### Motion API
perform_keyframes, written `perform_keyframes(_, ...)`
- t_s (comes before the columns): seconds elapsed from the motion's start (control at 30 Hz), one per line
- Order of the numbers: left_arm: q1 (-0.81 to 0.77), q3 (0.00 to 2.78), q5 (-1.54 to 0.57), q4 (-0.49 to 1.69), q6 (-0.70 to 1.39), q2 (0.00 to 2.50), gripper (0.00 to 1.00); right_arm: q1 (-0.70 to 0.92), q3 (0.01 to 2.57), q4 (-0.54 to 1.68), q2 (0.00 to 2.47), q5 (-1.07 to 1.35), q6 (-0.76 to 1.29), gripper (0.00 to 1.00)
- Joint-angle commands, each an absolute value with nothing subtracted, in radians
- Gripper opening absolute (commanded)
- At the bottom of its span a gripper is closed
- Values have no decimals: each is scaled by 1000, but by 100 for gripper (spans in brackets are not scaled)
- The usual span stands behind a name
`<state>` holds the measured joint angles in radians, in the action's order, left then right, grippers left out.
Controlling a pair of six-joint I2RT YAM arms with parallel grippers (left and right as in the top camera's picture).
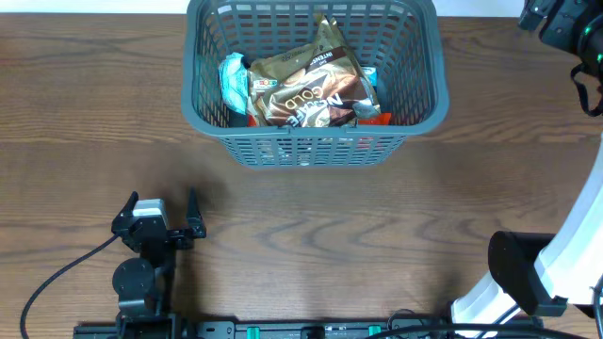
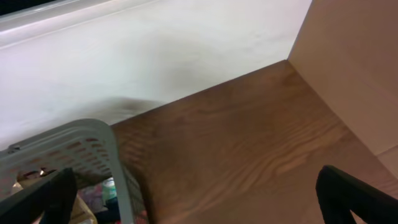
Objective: Pack container
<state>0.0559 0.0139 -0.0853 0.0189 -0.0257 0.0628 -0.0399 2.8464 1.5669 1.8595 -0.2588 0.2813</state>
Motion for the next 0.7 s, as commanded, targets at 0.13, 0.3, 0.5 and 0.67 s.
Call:
perform_keyframes(0.13,53,5,-93,63,-21,63,99,-42,2858,1568,1813,-261,291,99)
perform_keyframes(0.3,53,5,-93,63,-21,63,99,-20,2841,1575,1702,-258,291,99)
perform_keyframes(0.5,53,5,-93,63,-21,63,99,53,2604,1530,1428,-258,234,99)
perform_keyframes(0.67,53,5,-93,63,-21,63,99,99,2192,1377,1113,-258,219,99)
